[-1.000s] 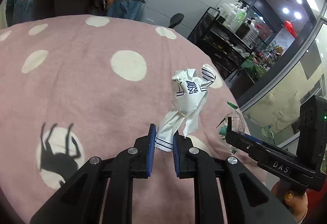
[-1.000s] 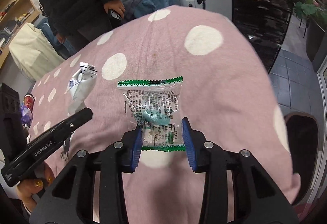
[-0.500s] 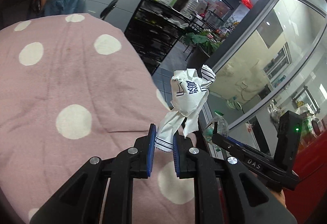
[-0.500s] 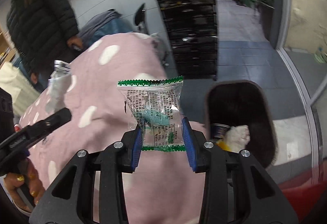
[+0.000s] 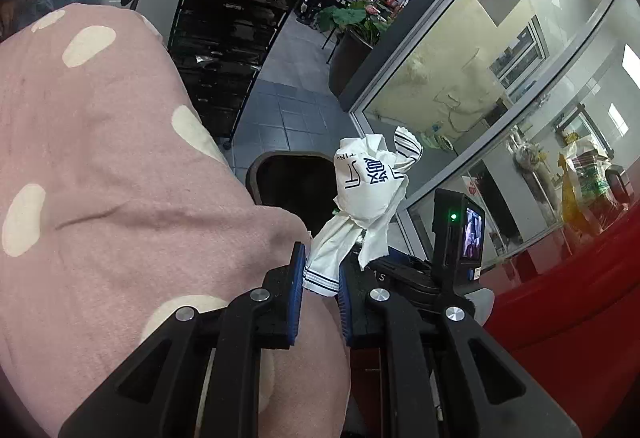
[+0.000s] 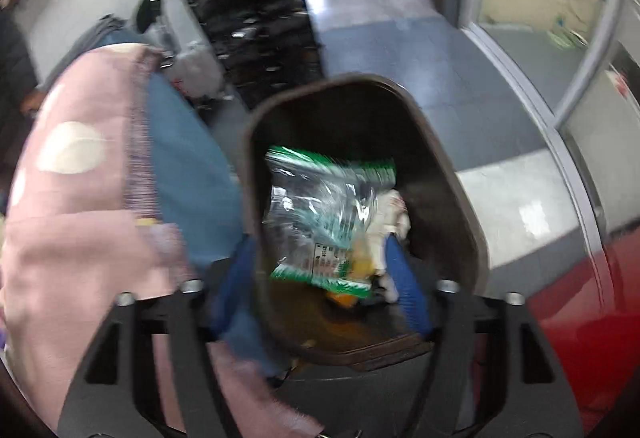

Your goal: Collect trash

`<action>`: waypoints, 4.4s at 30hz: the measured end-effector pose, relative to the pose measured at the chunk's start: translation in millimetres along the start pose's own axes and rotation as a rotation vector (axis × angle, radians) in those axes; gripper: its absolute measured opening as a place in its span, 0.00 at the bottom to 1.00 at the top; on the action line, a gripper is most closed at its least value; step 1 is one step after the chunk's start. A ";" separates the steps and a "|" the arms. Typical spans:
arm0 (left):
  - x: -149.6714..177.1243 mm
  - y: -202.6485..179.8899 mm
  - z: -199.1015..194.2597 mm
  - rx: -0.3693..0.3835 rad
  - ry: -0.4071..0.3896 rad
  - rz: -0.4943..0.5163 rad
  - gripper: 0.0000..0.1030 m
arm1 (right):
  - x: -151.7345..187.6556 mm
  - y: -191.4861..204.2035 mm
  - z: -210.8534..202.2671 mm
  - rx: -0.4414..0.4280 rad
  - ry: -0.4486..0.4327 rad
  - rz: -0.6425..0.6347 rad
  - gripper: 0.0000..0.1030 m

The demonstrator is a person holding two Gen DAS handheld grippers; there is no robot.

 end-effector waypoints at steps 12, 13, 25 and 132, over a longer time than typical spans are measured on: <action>20.0 -52.7 65.5 -0.010 0.147 0.137 0.15 | 43.3 -68.7 -54.3 0.112 -0.135 0.129 0.81; 21.5 -55.0 70.4 -0.018 0.156 0.149 0.16 | 48.0 -74.7 -59.0 0.123 -0.140 0.138 0.81; 39.1 -73.7 81.5 -0.027 0.173 0.204 0.71 | 82.4 -116.5 -97.0 0.194 -0.194 0.178 0.85; 93.7 -17.1 -142.6 -0.315 -0.440 0.288 0.95 | 120.5 34.4 -264.5 0.304 -0.720 -0.069 0.95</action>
Point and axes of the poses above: each gripper's, at about its wrist camera, not at the fingertips, and z roughly the way its jaws point, y to its left, x to its underside, the point moved 8 cm from there along z, roughly the way its jaws point, and after that the axes turned 4 degrees about -z, right-handed, at the moved point
